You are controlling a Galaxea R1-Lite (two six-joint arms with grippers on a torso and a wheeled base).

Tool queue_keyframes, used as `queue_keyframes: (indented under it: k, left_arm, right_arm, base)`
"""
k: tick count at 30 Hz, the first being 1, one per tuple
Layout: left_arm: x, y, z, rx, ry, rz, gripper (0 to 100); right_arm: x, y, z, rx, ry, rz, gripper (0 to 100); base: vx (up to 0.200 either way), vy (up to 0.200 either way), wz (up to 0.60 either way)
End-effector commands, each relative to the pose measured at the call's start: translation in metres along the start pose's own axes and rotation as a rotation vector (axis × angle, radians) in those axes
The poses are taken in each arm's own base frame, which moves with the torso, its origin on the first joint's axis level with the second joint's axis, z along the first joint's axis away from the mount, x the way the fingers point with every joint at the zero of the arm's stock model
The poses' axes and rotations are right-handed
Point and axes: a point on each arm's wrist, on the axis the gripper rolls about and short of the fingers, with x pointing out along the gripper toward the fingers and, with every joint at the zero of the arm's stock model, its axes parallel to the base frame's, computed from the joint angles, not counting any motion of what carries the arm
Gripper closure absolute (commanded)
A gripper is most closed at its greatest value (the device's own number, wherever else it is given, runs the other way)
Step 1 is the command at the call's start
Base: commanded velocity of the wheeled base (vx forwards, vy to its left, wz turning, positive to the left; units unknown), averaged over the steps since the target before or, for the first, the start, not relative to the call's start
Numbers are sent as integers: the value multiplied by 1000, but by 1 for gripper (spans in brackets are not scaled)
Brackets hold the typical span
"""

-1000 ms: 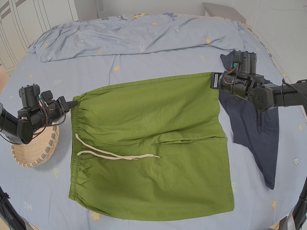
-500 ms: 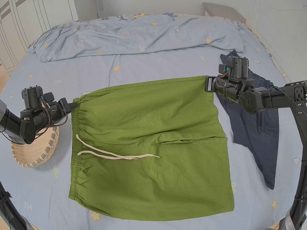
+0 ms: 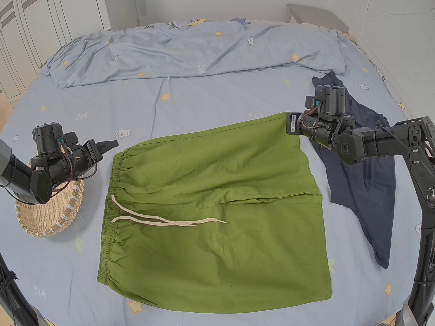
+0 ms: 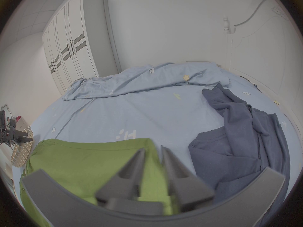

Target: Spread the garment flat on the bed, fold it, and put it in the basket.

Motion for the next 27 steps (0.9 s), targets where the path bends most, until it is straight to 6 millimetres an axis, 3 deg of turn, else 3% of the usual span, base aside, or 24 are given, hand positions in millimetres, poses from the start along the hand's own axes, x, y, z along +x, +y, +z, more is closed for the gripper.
queue_keyframes:
  k: [1, 9, 13, 16, 17, 20, 21, 22, 23, 24, 26, 27]
  left_arm:
    - [1, 0, -1, -3, 5, -2, 0]
    - [-13, -15, 8, 12, -22, -24, 0]
    - [-26, -26, 16, 14, -43, -38, 0]
    - [-49, -38, 17, 3, -26, -32, 0]
    - [-49, -38, 17, 3, -26, -32, 0]
    - [-81, -50, 2, -37, 63, -8, 0]
    - [-81, -50, 2, -37, 63, -8, 0]
    - [-94, -50, -11, -64, 119, 4, 0]
    - [-94, -49, -12, -67, 126, 5, 0]
    - [-103, -48, -24, -90, 173, 4, 0]
    - [-114, -44, -41, -122, 233, 2, 0]
    - [-114, -44, -41, -122, 233, 2, 0]
  right_arm:
    - [5, 2, -5, 0, 6, 3, 0]
    - [0, -4, 12, 15, -25, -9, 0]
    - [-18, -13, 31, 25, -45, -24, 0]
    - [-47, -23, 44, 79, -28, -41, 0]
    - [-47, -23, 44, 79, -28, -41, 0]
    - [-98, -33, 39, 147, 61, -29, 0]
    - [-98, -33, 39, 147, 61, -29, 0]
    - [-123, -36, 29, 180, 122, 3, 0]
    - [-125, -36, 28, 183, 127, 5, 0]
    - [-148, -41, 12, 220, 191, 46, 0]
    - [-171, -44, -6, 250, 250, 104, 0]
    - [-171, -44, -6, 250, 250, 104, 0]
  base:
    - [0, 0, 0]
    - [0, 0, 0]
    - [0, 0, 0]
    - [0, 0, 0]
    - [0, 0, 0]
    - [0, 0, 0]
    - [0, 0, 0]
    - [0, 0, 0]
    - [0, 0, 0]
    - [0, 0, 0]
    - [0, 0, 0]
    - [0, 0, 0]
